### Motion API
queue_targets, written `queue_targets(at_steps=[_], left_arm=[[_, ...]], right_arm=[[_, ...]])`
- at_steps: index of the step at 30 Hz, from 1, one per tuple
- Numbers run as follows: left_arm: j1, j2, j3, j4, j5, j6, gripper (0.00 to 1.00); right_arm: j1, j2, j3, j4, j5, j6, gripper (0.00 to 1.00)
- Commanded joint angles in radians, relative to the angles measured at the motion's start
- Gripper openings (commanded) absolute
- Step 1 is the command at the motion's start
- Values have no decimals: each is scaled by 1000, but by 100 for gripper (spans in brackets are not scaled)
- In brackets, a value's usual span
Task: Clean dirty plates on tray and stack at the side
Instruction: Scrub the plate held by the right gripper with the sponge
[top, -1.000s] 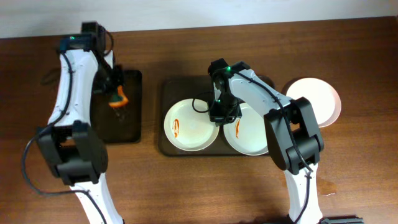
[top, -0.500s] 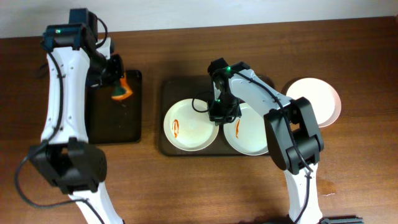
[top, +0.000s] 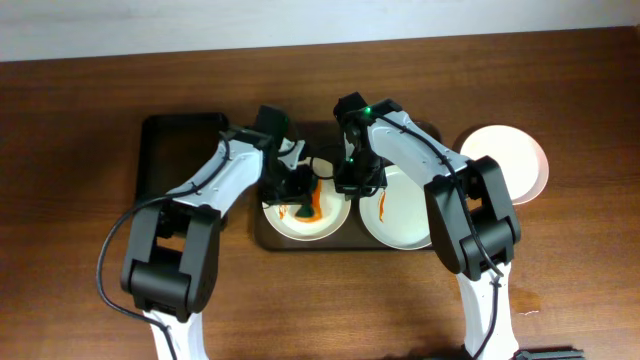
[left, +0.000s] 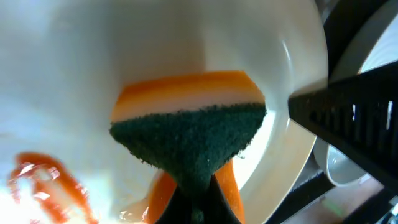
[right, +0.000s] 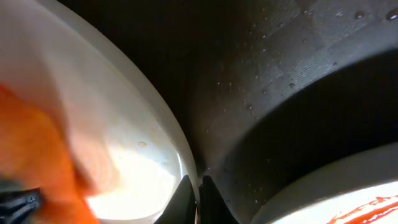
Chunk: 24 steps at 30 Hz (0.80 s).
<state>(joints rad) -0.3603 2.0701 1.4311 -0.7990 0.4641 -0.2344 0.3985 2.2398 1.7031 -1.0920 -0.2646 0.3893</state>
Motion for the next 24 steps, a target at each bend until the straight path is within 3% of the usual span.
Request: queue_targets(at_steps=[1,3,4,6,10,17,21,24], left_arm=[[-17,-7,-55,37,-99,-65,0],[-18,-7,-73,39,-212,-65,0],[-18,-7,-86,31,-385,-65,0],[-17,-7,-103,-2,-570,-100,0],[-17,-10,-96,-31,-769,-114,0],[-17,-117,143,-150,-790,-114,0],[-16,-196,169,-156,-762,-114,0],[-17,-188,162,-160,-566,-113,0]], right_arm=[[1,9,-5,6,30,13,4],[1,9,-5,3,30,12,4],[1,9,-5,2,30,12,4],[1,9,-5,-5,33,12,4],[1,9,-5,-5,33,12,4],[1,9,-5,-5,40,12,4],[1,9,-5,-4,40,12,4],[0,9,-5,5,40,12,4]])
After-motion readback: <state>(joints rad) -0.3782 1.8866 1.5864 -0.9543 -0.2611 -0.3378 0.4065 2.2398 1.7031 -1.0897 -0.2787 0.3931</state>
